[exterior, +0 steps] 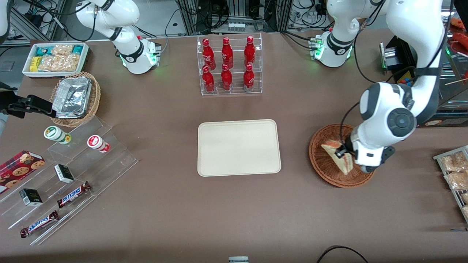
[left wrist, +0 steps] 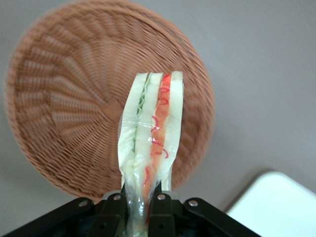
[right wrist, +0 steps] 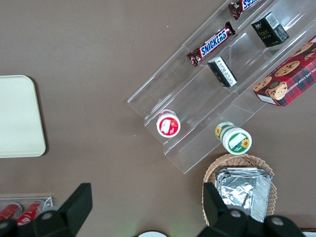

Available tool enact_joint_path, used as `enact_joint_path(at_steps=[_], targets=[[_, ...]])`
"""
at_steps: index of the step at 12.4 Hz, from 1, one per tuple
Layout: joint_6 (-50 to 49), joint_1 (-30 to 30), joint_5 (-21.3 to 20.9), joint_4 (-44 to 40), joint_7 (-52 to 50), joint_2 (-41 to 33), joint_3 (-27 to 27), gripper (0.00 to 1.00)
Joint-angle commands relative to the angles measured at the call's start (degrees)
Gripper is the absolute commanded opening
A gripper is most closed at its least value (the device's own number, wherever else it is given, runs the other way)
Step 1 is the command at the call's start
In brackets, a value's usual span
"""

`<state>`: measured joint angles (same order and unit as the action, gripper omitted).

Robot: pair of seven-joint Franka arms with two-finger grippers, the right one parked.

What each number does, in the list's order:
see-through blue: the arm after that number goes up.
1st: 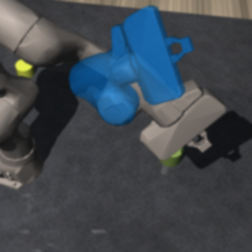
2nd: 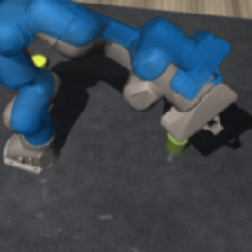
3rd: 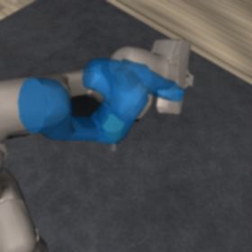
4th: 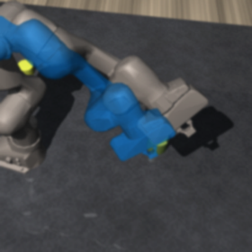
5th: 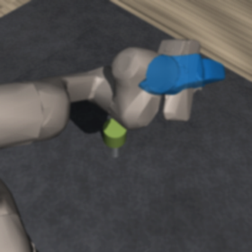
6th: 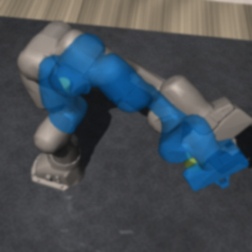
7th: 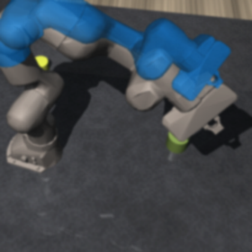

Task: Place sandwich from basket to tray
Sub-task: 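Carry the held sandwich over to the cream tray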

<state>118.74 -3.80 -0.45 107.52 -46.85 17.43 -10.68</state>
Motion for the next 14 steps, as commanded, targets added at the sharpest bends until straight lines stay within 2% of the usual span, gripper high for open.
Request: enact_joint_path(at_steps=[1,6,7,12,14], targets=[[-1.6,-6.1,-0.1,-2.7,0.8,2.2,0.0,0.0],[-5.0,-17.7,-0.3,-14.2,-5.3,11.2,0.1,0.0],[-4.8,-21.6,-0.2,-19.9,-8.6,16.5,0.1,0.0],[-4.5,-28.4,-0.3,-27.6,-14.0,23.1,0.5,0.0],[-4.4,-30.9,-2.7,-31.0,-17.6,26.1,0.7,0.0]])
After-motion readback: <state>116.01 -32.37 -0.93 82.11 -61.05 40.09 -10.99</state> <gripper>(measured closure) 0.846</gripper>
